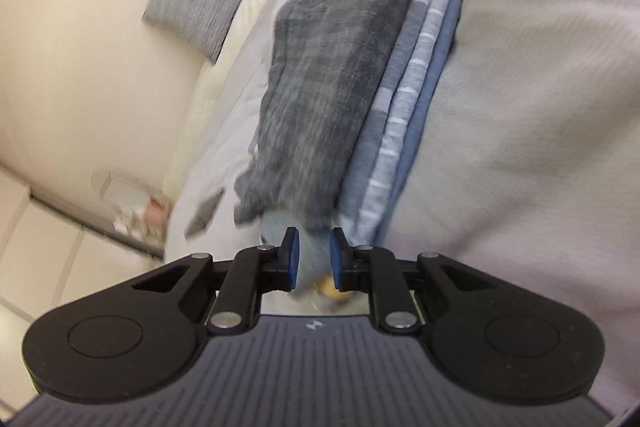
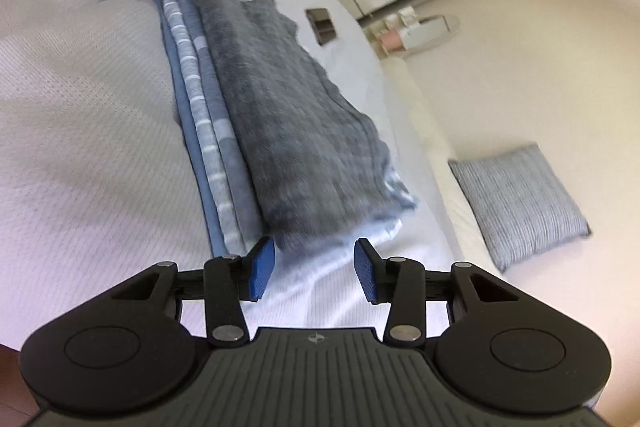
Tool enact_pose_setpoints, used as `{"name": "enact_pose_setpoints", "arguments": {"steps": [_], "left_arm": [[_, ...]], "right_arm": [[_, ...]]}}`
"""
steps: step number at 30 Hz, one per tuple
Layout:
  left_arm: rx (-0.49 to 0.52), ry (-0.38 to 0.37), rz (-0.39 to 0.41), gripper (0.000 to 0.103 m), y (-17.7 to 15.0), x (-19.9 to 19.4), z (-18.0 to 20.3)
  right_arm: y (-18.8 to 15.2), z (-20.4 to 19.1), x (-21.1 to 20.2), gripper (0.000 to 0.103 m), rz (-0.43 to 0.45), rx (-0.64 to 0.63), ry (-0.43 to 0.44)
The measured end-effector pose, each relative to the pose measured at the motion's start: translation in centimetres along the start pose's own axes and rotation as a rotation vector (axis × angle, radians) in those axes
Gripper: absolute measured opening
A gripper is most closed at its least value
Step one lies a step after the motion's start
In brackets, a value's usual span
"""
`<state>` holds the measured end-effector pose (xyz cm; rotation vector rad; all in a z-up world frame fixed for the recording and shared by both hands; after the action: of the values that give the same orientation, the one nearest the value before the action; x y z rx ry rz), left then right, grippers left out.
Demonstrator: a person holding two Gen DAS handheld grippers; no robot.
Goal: Fold clothes
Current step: 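Open both grippers and pull them back from the stack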
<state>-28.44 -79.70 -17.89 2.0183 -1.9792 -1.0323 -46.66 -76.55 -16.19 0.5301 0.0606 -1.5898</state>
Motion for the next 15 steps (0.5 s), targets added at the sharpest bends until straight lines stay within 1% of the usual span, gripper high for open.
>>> {"name": "enact_pose_setpoints", "arguments": {"steps": [2,4,5,8,9,10,11,13,15], "left_arm": [[-0.132,-0.026,-0.032,0.017,-0.4,-1.0,-0.5],[-0.308,-0.066,-0.071,0.019,-0.8,-1.9,-1.0],[-0.395,-0.085,-0.090,0.022,-1.0,-2.3,-1.3],[-0.654,-0.135,-0.134,0.024,-1.4,-3.3,-2.0],[-0.739,-0.148,-0.144,0.026,-1.5,-3.5,-2.2],[-0.805,-0.156,-0.154,0.032,-1.5,-3.5,-2.4],[-0.849,-0.158,-0.166,0.037,-1.6,-3.5,-2.5],[-0.926,-0.160,-0.189,0.040,-1.7,-3.3,-2.7],[-0.971,-0.156,-0.207,0.045,-1.8,-2.7,-2.9]], "right_arm": [[-0.5,0.0,-1.2,0.041,-0.008,0.059,0.009],[-0.8,-0.1,-2.4,0.042,-0.015,0.128,0.025],[-0.9,-0.3,-2.9,0.042,-0.014,0.175,0.038],[-0.8,-0.2,-3.7,0.042,-0.025,0.374,0.115],[-0.8,0.2,-3.9,0.042,-0.024,0.475,0.149],[-0.8,0.5,-4.1,0.042,-0.022,0.574,0.181],[-0.8,0.6,-4.4,0.042,-0.017,0.661,0.203],[-0.7,0.7,-5.0,0.043,-0.006,0.828,0.243],[-0.4,0.7,-4.4,0.044,-0.012,0.895,0.256]]}}
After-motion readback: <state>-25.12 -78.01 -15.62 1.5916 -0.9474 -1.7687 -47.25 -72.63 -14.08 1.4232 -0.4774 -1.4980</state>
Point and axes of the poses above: each gripper's, at about its wrist camera, not at the fingertips, and x roughly the way its jaws point, z to its right, y to its top, the point moved 1 cm from there along x, roughly the way its jaws point, and after that the axes turned 10 degrees about -x, right-handed, at the moved point
